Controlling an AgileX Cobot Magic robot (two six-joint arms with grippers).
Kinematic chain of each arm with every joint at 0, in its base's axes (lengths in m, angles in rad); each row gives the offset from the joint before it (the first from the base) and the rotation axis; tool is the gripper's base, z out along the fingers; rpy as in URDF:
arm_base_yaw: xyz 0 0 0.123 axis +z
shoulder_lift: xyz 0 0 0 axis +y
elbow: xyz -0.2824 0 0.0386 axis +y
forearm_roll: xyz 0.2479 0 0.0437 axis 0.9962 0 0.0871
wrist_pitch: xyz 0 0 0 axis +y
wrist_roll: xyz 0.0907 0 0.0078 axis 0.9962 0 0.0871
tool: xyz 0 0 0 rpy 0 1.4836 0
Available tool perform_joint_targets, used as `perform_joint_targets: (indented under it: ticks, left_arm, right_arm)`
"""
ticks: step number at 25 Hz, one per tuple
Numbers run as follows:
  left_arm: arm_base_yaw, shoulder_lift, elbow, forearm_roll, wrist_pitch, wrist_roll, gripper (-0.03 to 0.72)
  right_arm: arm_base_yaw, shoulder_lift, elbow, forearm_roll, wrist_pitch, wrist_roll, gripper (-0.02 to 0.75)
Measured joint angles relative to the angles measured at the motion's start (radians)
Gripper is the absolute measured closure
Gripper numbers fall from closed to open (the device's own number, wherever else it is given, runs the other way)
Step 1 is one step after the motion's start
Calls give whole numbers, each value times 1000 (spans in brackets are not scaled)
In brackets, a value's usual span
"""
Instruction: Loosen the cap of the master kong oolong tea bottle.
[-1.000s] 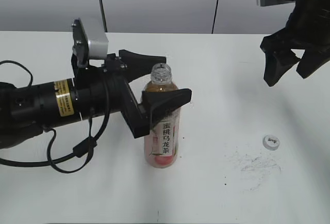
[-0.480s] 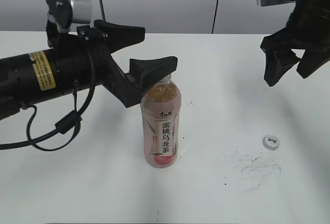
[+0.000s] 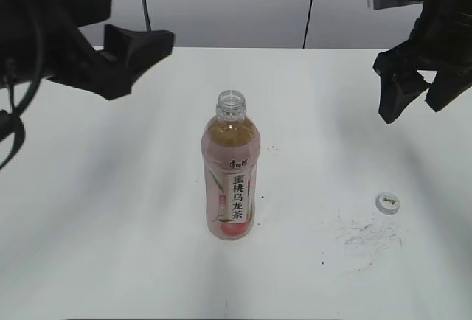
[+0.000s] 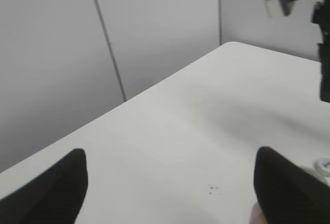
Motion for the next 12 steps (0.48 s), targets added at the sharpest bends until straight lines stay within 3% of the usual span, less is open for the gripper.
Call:
perform_joint_targets:
  ticks: [7,12]
  left_arm:
    - [0,-161,0,-219,532,0,109]
    - [0,-182,0,-527,832,13,139]
  right_arm:
    - [0,0,0,0,0,-2,173]
    - [0,-1,0,0,0,-2,173]
